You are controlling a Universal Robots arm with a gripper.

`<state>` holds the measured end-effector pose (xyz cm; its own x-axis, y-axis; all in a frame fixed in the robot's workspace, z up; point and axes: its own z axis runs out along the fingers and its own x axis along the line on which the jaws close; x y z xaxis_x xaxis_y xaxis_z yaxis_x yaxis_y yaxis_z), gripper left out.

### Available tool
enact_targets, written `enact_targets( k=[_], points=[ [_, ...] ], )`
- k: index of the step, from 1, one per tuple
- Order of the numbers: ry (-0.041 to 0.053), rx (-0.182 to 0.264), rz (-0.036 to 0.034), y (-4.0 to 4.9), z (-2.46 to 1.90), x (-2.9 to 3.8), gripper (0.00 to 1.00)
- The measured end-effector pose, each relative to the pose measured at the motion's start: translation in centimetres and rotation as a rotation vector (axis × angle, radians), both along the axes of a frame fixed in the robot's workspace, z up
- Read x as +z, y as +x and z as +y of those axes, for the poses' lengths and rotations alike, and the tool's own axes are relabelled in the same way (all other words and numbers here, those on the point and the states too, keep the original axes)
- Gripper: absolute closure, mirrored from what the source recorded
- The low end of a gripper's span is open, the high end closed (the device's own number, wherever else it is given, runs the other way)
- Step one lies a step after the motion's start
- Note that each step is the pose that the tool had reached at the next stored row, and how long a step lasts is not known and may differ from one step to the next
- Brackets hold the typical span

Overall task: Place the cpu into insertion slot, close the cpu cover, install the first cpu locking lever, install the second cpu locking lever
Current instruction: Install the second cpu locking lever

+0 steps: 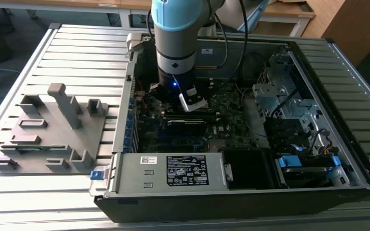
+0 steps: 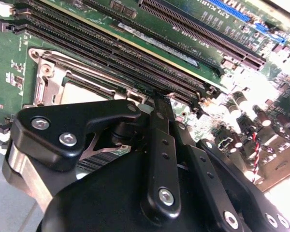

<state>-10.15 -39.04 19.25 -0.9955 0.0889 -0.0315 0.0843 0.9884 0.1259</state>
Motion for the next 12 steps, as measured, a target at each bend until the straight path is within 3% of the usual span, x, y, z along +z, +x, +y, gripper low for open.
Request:
enact_targets(
  k=[5, 12],
  points=[
    [0.0, 0.0, -0.0001, 0.01, 0.04, 0.04, 0.9],
    [0.0, 0.0, 0.0, 0.01, 0.05, 0.57, 0.9]
  ],
)
